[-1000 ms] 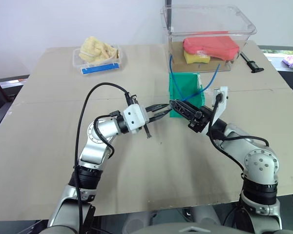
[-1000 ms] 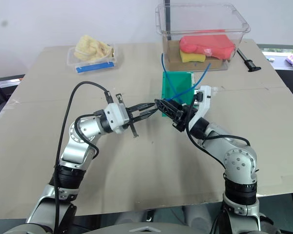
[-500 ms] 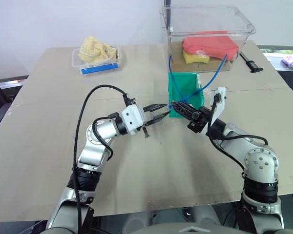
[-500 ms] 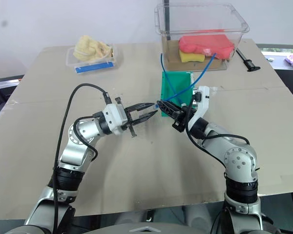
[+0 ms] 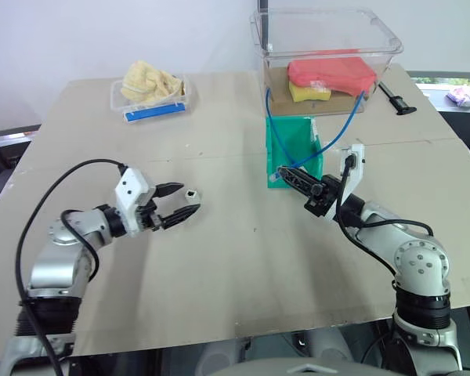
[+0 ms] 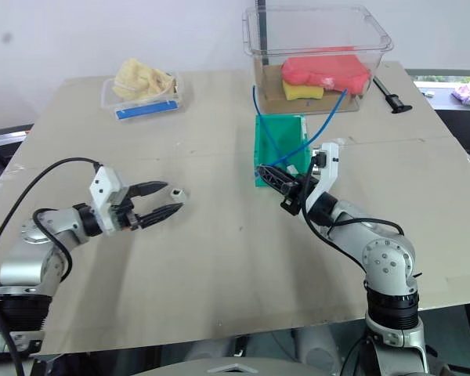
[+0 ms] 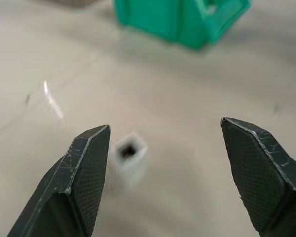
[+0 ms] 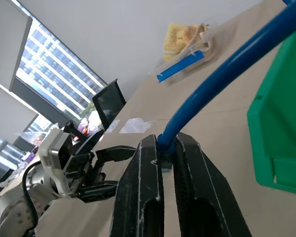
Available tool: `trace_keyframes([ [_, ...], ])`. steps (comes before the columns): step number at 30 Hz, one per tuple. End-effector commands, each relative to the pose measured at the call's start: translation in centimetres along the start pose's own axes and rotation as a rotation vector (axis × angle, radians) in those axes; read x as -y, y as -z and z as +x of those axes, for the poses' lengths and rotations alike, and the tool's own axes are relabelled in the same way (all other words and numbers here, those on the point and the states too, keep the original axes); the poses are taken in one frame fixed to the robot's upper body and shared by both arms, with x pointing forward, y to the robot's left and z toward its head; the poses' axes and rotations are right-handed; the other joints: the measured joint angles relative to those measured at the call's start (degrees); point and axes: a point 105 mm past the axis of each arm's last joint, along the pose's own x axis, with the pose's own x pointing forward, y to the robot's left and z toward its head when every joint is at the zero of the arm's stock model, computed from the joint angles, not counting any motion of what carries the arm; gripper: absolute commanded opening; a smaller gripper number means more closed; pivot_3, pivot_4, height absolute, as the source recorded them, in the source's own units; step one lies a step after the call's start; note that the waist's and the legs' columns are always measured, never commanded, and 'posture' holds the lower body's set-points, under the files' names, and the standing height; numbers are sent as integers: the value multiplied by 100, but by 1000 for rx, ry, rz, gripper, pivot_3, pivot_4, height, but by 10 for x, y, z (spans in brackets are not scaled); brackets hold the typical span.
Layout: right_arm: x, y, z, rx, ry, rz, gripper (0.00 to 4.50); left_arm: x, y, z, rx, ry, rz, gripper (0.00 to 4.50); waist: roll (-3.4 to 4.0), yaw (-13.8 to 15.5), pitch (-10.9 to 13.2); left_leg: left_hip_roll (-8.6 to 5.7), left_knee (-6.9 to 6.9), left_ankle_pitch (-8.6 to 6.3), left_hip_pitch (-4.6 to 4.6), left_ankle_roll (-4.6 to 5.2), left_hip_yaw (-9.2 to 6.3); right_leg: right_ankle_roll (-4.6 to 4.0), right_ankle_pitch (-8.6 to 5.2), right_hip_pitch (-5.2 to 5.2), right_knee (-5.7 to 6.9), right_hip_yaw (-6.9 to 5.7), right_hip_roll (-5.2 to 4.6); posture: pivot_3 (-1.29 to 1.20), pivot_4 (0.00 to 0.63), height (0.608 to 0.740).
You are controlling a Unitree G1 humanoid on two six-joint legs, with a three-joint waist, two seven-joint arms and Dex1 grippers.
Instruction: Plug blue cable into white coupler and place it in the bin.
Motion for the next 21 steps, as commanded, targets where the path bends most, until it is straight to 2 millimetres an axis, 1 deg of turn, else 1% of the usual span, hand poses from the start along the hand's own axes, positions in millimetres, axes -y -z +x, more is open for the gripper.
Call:
trace_keyframes([
  [1, -11, -5, 1, 32, -48, -18, 0, -15, 3, -10, -56, 33, 62, 3617, 0, 2, 0, 0, 0, 0, 0, 0, 0, 0, 0, 0, 2, 0, 0, 0, 150, 740],
  [5, -12, -5, 2, 34, -50, -23, 0, -30, 13, -10, -116, 58, 104, 3617, -1, 2, 0, -7, -2, 0, -4, -1, 10, -1, 0, -6, 2, -3, 1, 0, 150, 740],
  [9, -11, -5, 1, 34, -42, -37, 0, -42, 15, 2, -137, 81, 145, 3617, -8, 20, -3, -13, -2, 0, -11, -1, 4, -1, 1, -14, 4, 5, -3, 0, 150, 740],
  [14, -12, -6, -1, 39, -32, -46, 0, -43, 20, 19, -161, 153, 200, 3617, -9, 6, -3, -15, -2, 0, -14, -1, 5, -1, 1, -17, 3, 9, -7, 0, 150, 740],
  [18, -12, -6, -3, 42, -25, -51, 0, -42, 26, 27, -182, 192, 229, 3617, -11, -11, -3, -14, -2, 0, -18, 0, 8, -1, 1, -25, 7, 10, -5, 0, 150, 740],
  [21, -12, -6, -4, 43, -19, -54, 0, -42, 27, 34, -190, 207, 253, 2854, -12, -6, -3, -15, -1, 0, -19, 0, 7, -1, 1, -26, 13, 10, -7, 0, 150, 740],
])
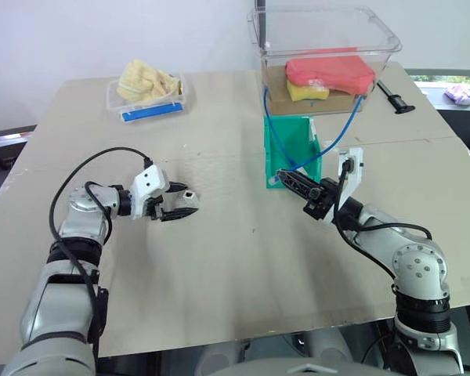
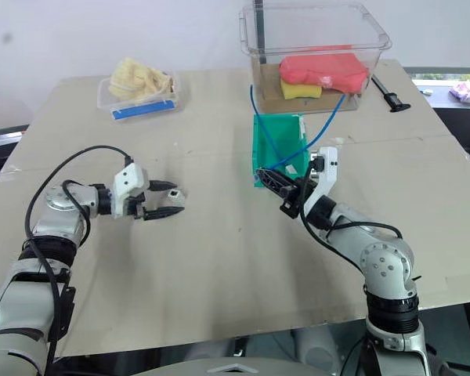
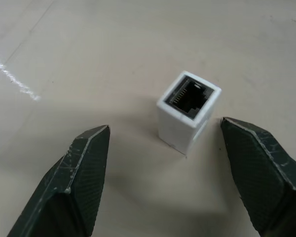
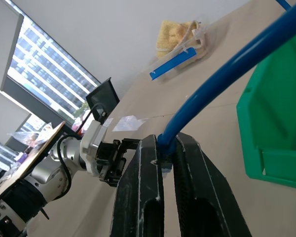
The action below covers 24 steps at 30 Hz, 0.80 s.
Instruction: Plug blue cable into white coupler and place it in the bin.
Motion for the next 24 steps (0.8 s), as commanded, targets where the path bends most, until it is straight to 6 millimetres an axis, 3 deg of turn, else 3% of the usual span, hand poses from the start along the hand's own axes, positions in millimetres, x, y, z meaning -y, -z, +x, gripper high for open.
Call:
trace_keyframes([
  [1, -12, -11, -3, 49, -34, -34, 0, -1, -2, 4, -10, 16, 48, 2405, -1, 0, -1, 0, 1, 0, 0, 0, 0, 0, 0, 0, 0, 0, 0, 0, 150, 740],
  [5, -12, -11, -4, 50, -29, -36, 0, 2, -4, 7, 6, 43, 56, 465, -2, -2, -1, 1, 4, 0, 1, 0, -1, 1, 0, 1, 6, 1, 0, 0, 150, 740],
  [6, -11, -10, -4, 50, -27, -39, 0, 3, -4, 7, 10, 51, 57, 362, -2, -3, -1, 1, 4, 0, 2, 0, 0, 1, 0, 1, 8, 1, 0, 0, 150, 740],
  [11, -10, -11, -7, 38, -18, -94, 0, 15, -16, 15, 77, 111, 76, 373, -2, -6, -1, 2, 4, 0, 1, 1, 0, 1, 0, 0, 8, 1, 0, 0, 150, 740],
  [19, -4, -11, -13, -83, -36, -367, 0, 75, -73, 65, 207, 292, 122, 373, -5, 3, 2, 6, 8, 0, -11, 2, -4, 2, -1, -4, 3, 3, -2, 0, 150, 740],
  [24, -3, -7, -16, -208, -91, -522, 0, 93, -94, 96, 179, 323, 162, 373, -6, 3, 1, 4, 10, 0, -4, 1, 1, 2, -1, 1, 6, 3, 1, 0, 150, 740],
])
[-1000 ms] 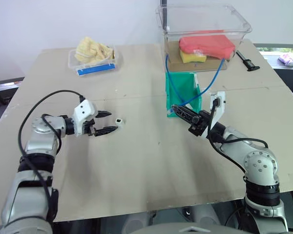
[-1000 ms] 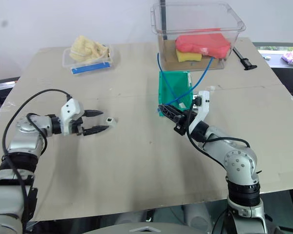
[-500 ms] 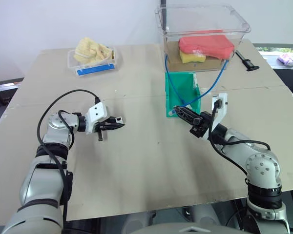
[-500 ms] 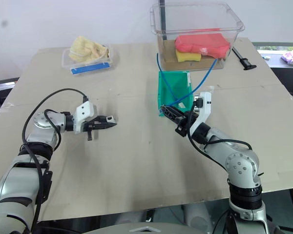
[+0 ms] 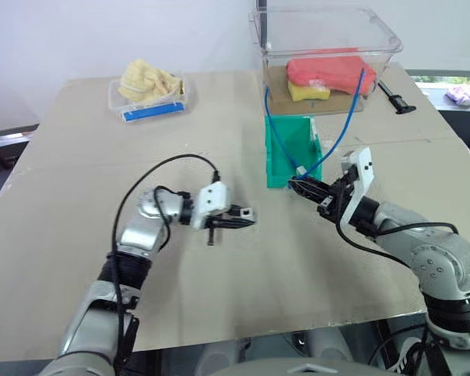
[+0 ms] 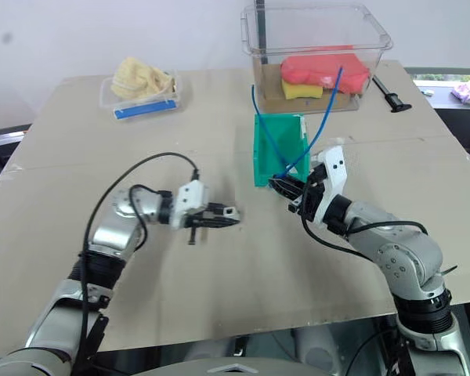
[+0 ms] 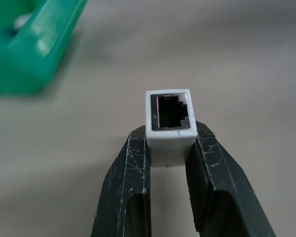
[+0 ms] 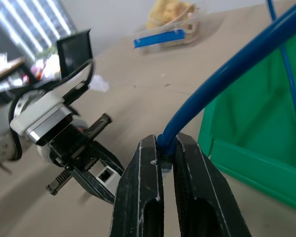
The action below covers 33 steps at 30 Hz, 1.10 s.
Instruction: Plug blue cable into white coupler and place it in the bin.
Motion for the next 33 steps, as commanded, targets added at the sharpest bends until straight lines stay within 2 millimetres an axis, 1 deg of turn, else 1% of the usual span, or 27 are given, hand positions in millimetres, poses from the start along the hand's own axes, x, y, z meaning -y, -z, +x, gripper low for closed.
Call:
trace_keyframes([
  [1, -11, -7, 0, -31, -84, -142, 0, -2, -13, 18, -38, 9, 57, 373, -1, -5, 0, -2, 0, 0, 1, 0, 2, 0, 0, 1, 0, 0, 1, 0, 150, 740],
  [4, -13, -4, 2, -87, -129, -218, 0, -5, -11, 30, -78, 3, 60, 373, -2, -7, 0, -2, 0, 0, 3, 0, 5, 0, 0, 1, 0, 0, 3, 0, 150, 740],
  [8, -13, 6, 10, -165, -187, -295, 0, -7, -5, 37, -130, 9, 61, 373, -3, -4, 0, -4, 0, 0, 0, 0, 6, 0, 0, 1, -3, 1, 1, 0, 150, 740],
  [11, -11, 15, 14, -215, -220, -342, 0, -8, -4, 39, -145, 12, 66, 373, -4, 11, 0, -5, 1, 0, -1, -1, 5, 0, 0, 1, -5, 0, 0, 0, 150, 740],
  [17, -6, 23, 26, -252, -266, -383, 0, -11, -7, 41, -143, 12, 71, 373, -4, 29, 0, -5, 6, 1, -1, -1, 3, 0, 0, 1, -4, 0, -2, 0, 150, 740],
  [19, -3, 29, 29, -278, -276, -404, 0, -10, -7, 40, -146, 16, 74, 373, -4, 28, 0, -6, 6, 1, 0, -1, 2, 0, 0, 1, -3, 0, -1, 0, 150, 740],
  [22, 0, 35, 30, -307, -290, -423, 0, -10, -6, 40, -146, 18, 77, 373, -4, 28, 0, -6, 6, 1, -1, -2, 1, 0, 0, 1, -3, 0, -1, 0, 150, 740],
  [28, -1, 47, 29, -374, -346, -450, 0, -8, -6, 41, -144, 22, 80, 373, -4, 30, -1, -6, 6, 1, 1, -2, 1, 0, 1, 1, -2, 0, -2, 0, 150, 740],
  [33, -2, 50, 30, -398, -379, -460, 0, -8, -6, 42, -143, 21, 82, 373, -5, 29, -1, -6, 6, 1, 3, -2, 0, 0, 0, 3, -2, 0, -2, 0, 150, 740],
])
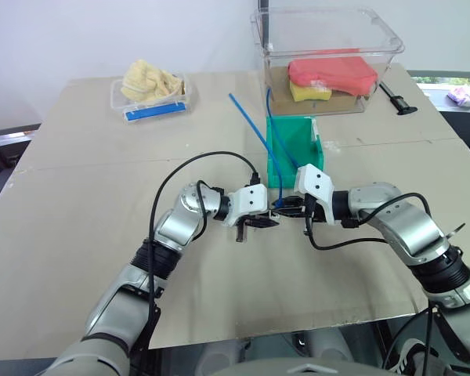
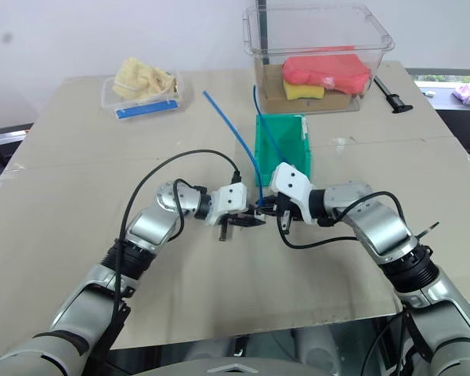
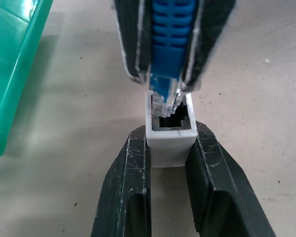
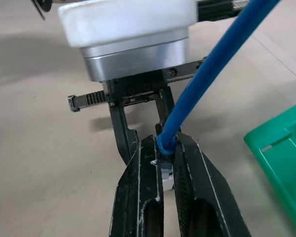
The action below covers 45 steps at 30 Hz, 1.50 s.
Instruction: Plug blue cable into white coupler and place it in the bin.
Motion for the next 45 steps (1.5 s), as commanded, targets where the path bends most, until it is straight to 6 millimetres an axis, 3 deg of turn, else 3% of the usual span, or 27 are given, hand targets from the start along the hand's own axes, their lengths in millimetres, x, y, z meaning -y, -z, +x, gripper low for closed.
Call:
trace_keyframes([
  [1, -7, 8, 6, -37, -57, 4, 0, 0, -3, 1, 2, 0, 18, 373, -1, 0, -1, 0, 0, 0, 0, 0, 0, 0, 0, 0, 0, 0, 0, 0, 150, 740],
  [12, -13, 11, 9, -68, -122, 6, 0, 1, -1, 1, 2, -10, 13, 373, -1, 1, -2, 0, 0, 0, 6, 0, 0, 0, 0, 5, 0, 0, 0, 0, 150, 740],
  [22, 3, 26, 9, -92, -136, 104, 0, 2, -2, 3, 7, -9, 23, 373, -3, -4, -5, 0, 0, 0, 24, 0, 0, 0, 0, 21, 0, 0, 0, 0, 150, 740],
  [35, -9, 53, 15, -240, -246, -1, 0, 3, -2, 2, 10, -21, 20, 373, -4, -8, -26, -2, 1, 0, 30, -1, -7, 0, 0, 29, 0, -5, -2, 0, 150, 740],
  [42, -4, 62, 16, -281, -267, -33, 0, 2, -2, 2, 10, -22, 20, 373, -5, -10, -39, -2, 1, 0, 34, -1, -6, 0, 0, 32, 0, -4, -2, 0, 150, 740],
  [45, 4, 52, 21, -210, -219, -57, 0, 2, -2, 2, 14, -26, 17, 373, -8, -11, -49, -2, 1, 0, 37, -1, -8, 0, 0, 37, 0, -5, -1, 0, 150, 740],
])
